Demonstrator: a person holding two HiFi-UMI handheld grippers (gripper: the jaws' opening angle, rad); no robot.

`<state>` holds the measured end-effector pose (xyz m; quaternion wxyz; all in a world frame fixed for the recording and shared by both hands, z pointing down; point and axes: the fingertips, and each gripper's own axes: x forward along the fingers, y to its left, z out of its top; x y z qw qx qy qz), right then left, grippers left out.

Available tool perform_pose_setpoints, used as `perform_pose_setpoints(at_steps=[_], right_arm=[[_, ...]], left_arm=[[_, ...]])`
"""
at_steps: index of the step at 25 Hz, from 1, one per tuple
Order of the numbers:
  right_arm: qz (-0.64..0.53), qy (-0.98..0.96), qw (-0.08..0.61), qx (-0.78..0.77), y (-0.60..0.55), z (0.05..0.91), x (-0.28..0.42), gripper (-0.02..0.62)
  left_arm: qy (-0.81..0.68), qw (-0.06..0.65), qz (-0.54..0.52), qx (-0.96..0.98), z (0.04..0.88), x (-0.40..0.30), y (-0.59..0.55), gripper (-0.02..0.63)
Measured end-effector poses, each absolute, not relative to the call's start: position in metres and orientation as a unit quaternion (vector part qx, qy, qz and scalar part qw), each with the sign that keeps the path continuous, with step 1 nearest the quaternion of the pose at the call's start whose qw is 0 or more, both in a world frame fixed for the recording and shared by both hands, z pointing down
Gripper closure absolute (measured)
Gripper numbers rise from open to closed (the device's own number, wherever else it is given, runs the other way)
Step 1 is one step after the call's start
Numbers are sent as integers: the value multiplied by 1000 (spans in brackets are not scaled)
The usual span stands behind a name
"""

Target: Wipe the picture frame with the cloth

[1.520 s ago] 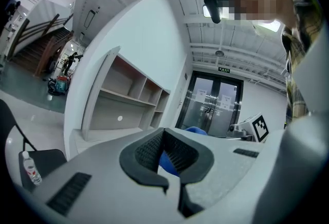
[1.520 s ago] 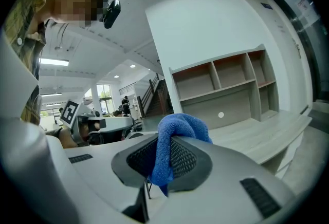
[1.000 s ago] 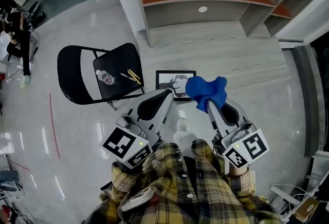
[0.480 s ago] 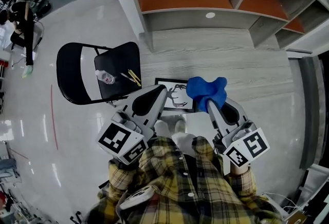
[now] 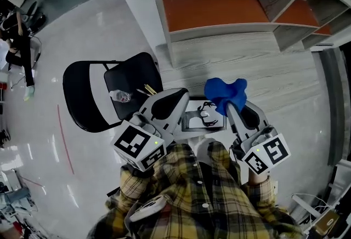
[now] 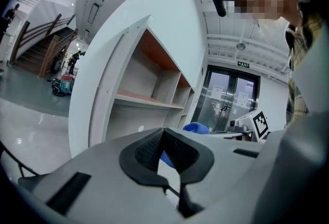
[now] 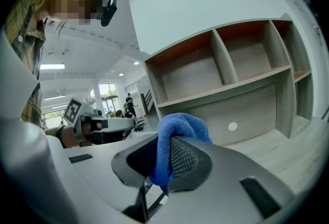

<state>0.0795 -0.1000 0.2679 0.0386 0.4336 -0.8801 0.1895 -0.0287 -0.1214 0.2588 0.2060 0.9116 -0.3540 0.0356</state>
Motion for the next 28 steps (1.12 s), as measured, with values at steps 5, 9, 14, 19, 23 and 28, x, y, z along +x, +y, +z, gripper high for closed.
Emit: perform_pose_setpoints(at_steps=[5, 9, 14, 19, 23, 28], right_arm=[[196, -862, 46, 465, -110, 283, 71, 541], [211, -851, 59, 477, -108, 296, 75, 543], [226, -848, 73, 473, -100, 310, 78, 542], [246, -846, 80, 467, -89, 324, 87, 543], [262, -844, 86, 460, -79, 337, 94, 542], [277, -844, 92, 450, -74, 355, 97, 543]], left_arm=[[-326, 224, 64, 916, 288, -39, -134, 600], [-321, 239, 101, 911, 321, -41, -138, 600], [-312, 245, 147, 906, 361, -34, -139, 598], [-286, 235, 200, 907, 399, -19, -135, 575], [-272, 239, 249, 898, 447, -9, -131, 531], [-235, 241, 314, 888, 500, -3, -124, 500]])
